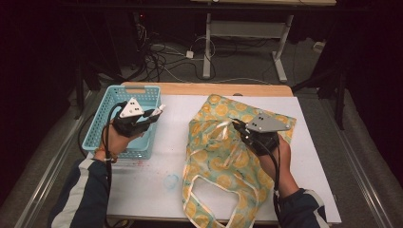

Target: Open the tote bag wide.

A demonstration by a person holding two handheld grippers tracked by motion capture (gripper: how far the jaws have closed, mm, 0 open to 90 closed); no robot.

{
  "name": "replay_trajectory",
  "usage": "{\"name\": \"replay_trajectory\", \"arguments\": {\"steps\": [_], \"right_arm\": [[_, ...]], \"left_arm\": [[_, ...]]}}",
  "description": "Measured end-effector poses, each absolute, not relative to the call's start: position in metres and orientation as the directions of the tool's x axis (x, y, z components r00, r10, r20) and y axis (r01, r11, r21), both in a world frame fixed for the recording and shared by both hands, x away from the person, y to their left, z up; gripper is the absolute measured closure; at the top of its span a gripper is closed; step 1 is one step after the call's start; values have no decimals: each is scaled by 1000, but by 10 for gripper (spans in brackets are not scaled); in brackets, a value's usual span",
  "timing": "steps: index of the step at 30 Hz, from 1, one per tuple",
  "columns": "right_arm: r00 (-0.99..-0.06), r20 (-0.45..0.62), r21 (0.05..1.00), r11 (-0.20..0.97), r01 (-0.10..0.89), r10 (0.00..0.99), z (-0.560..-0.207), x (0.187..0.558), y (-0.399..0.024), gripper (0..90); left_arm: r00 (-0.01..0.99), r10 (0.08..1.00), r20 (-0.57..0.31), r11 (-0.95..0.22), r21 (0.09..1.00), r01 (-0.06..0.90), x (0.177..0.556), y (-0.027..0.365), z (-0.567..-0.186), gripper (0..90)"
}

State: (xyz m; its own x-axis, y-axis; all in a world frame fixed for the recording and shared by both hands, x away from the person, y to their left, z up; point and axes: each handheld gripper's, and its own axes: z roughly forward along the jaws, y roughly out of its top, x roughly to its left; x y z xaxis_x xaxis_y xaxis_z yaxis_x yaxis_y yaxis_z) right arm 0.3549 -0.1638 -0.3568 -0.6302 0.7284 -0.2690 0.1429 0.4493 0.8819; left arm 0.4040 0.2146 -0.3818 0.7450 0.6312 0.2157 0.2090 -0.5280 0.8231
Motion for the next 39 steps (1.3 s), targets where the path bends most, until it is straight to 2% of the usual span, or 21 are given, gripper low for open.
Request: {"name": "replay_trajectory", "arguments": {"steps": [5,11,21,26,31,39], "right_arm": [[-629,-268,875,458,158,730,-362,359,-162,890],[-611,-282,864,473,174,739,-368,362,-165,889],[-610,-283,863,474,176,741,-369,363,-165,889],[-617,-274,868,466,171,738,-368,362,-164,889],[-624,-261,876,453,168,737,-365,360,-164,889],[-635,-250,887,436,153,731,-356,354,-167,890]], "left_arm": [[795,563,228,-512,851,118,378,191,-379,702],[873,437,214,-480,877,25,349,151,-377,702],[943,256,212,-524,850,-49,317,92,-399,701],[939,276,207,-579,816,-10,328,66,-421,701],[909,327,259,-634,773,8,341,47,-439,701],[845,471,254,-629,768,120,369,38,-447,700]]}}
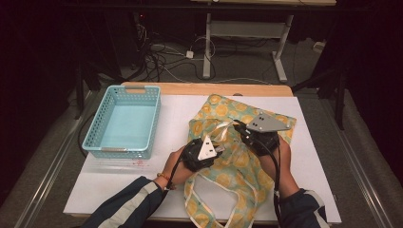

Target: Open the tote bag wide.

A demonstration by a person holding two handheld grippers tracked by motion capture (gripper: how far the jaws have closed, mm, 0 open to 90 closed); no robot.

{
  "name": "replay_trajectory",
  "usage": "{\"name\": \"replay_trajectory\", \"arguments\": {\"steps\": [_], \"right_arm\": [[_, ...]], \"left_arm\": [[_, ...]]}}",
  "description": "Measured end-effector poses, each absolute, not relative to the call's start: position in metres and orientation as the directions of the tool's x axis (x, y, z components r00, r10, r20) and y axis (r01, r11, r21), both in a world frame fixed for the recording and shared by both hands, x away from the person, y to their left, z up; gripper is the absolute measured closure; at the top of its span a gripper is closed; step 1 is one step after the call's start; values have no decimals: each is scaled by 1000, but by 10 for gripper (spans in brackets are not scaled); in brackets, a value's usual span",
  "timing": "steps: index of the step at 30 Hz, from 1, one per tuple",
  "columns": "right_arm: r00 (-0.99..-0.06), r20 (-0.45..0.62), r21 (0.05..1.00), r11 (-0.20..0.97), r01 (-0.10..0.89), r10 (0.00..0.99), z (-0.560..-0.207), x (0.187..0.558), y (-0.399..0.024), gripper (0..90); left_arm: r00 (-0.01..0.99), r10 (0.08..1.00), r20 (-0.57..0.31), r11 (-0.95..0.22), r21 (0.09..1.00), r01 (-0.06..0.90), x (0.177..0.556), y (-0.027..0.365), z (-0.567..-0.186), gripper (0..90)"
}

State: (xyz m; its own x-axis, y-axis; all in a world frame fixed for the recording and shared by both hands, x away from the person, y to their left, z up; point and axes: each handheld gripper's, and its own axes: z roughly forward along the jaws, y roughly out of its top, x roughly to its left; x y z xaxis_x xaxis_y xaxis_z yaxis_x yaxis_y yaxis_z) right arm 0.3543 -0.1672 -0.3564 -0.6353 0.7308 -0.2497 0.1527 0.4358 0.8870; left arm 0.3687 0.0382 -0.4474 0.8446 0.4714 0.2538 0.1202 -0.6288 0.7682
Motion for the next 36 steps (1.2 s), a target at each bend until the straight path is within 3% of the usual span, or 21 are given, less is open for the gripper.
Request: {"name": "replay_trajectory", "arguments": {"steps": [13,14,15,16,17,18,30,36], "right_arm": [[-666,-187,897,403,185,722,-358,356,-171,890],[-663,-182,894,404,196,726,-361,357,-173,889],[-663,-182,894,404,196,726,-361,357,-173,889],[-658,-187,887,414,206,730,-363,359,-175,889],[-658,-187,887,414,206,730,-363,359,-175,889],[-656,-185,886,413,211,732,-364,360,-176,889],[-642,-190,879,420,225,743,-368,360,-183,889],[-655,-197,869,439,229,730,-372,358,-183,889]], "left_arm": [[801,573,173,-512,839,185,395,0,-452,693],[798,579,166,-503,844,188,396,-1,-452,604],[803,578,147,-487,851,195,397,-1,-452,604],[816,563,130,-480,855,195,396,1,-451,507],[826,550,124,-485,852,195,395,2,-450,507],[824,552,129,-492,848,197,393,4,-449,400],[894,347,284,-615,788,-12,331,53,-441,393],[860,417,295,-556,831,-15,314,89,-423,356]]}}
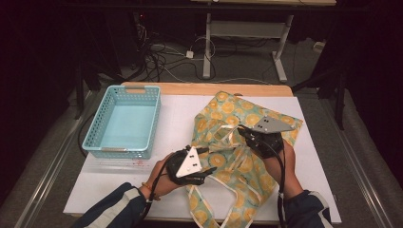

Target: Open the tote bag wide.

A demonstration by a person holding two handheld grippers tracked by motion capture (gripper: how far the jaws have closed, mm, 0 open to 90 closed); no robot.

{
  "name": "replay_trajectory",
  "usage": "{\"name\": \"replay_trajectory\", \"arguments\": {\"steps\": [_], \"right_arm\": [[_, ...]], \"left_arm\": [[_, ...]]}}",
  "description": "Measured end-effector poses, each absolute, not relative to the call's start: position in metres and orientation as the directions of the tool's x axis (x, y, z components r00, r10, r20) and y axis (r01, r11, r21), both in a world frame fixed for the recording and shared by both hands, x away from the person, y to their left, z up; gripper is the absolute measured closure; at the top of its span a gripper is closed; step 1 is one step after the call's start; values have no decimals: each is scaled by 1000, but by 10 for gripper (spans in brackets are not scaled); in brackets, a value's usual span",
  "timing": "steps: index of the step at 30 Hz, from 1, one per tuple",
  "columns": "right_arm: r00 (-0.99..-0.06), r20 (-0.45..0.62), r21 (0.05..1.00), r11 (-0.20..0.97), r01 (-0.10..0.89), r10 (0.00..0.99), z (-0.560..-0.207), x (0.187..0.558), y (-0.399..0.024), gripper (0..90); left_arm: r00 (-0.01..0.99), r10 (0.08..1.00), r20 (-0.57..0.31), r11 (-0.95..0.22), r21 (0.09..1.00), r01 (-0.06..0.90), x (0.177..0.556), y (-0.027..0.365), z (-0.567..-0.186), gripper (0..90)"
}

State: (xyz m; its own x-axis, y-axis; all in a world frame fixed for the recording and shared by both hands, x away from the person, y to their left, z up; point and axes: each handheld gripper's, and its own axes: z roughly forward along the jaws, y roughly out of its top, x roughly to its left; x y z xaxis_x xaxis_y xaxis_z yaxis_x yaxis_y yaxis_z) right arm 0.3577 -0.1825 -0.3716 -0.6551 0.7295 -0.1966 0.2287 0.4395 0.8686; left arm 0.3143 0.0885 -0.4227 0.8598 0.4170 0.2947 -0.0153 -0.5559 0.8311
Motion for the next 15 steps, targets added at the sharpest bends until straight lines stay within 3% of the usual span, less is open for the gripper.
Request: {"name": "replay_trajectory", "arguments": {"steps": [3,6,8,13,15], "right_arm": [[-663,-199,863,450,231,721,-374,355,-182,889],[-676,-207,852,470,231,708,-377,352,-182,889],[-682,-209,847,478,232,701,-380,349,-183,888],[-718,-186,841,486,236,671,-387,340,-185,888],[-733,-172,838,489,242,658,-391,335,-185,887]], "left_arm": [[839,464,282,-527,850,6,318,104,-414,313],[817,477,323,-561,828,0,329,111,-415,272],[816,487,311,-570,821,27,338,114,-419,233],[825,499,263,-603,790,113,358,109,-438,233],[835,510,207,-591,789,165,366,106,-445,232]]}}
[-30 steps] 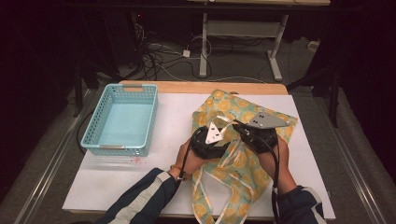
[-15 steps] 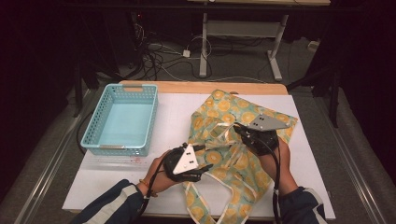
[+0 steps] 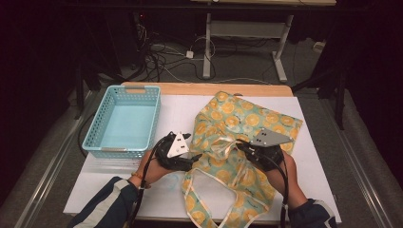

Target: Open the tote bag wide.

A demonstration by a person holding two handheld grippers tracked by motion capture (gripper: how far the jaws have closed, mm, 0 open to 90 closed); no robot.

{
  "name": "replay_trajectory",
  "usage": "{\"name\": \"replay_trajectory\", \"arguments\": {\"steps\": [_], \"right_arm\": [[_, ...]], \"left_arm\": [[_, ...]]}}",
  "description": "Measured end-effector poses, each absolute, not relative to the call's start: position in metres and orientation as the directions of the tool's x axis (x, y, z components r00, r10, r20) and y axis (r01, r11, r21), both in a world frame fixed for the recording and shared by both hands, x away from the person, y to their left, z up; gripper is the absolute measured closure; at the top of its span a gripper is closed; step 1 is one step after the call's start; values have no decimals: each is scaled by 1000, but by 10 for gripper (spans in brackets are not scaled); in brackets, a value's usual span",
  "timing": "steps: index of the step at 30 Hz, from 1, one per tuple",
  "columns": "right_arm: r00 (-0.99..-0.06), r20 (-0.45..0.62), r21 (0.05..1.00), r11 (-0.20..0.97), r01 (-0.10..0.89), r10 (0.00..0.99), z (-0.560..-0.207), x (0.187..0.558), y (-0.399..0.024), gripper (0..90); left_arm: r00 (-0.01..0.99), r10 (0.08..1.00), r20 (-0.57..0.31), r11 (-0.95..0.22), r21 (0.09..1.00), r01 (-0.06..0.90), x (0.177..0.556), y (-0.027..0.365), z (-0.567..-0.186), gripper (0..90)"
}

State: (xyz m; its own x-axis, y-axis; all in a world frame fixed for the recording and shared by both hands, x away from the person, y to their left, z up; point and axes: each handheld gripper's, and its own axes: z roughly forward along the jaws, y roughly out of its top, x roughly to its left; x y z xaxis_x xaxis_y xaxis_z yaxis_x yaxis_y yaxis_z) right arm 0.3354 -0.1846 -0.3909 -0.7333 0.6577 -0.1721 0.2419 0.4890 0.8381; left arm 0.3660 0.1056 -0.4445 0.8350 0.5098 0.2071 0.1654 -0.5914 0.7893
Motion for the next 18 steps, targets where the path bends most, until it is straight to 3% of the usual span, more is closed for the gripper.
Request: {"name": "replay_trajectory", "arguments": {"steps": [2,7,13,15,18], "right_arm": [[-744,-176,830,504,240,644,-394,331,-183,887],[-773,-156,817,520,249,615,-405,320,-185,886],[-806,-150,780,569,259,573,-423,306,-190,871],[-808,-145,775,573,266,571,-426,304,-192,857],[-817,-127,754,590,288,562,-435,299,-195,791]], "left_arm": [[837,522,166,-582,786,207,371,102,-451,247],[840,513,178,-640,731,236,374,95,-462,281],[854,495,157,-670,695,261,380,92,-472,490],[857,494,150,-668,696,263,380,91,-473,601],[863,479,162,-681,689,248,377,90,-473,676]]}}
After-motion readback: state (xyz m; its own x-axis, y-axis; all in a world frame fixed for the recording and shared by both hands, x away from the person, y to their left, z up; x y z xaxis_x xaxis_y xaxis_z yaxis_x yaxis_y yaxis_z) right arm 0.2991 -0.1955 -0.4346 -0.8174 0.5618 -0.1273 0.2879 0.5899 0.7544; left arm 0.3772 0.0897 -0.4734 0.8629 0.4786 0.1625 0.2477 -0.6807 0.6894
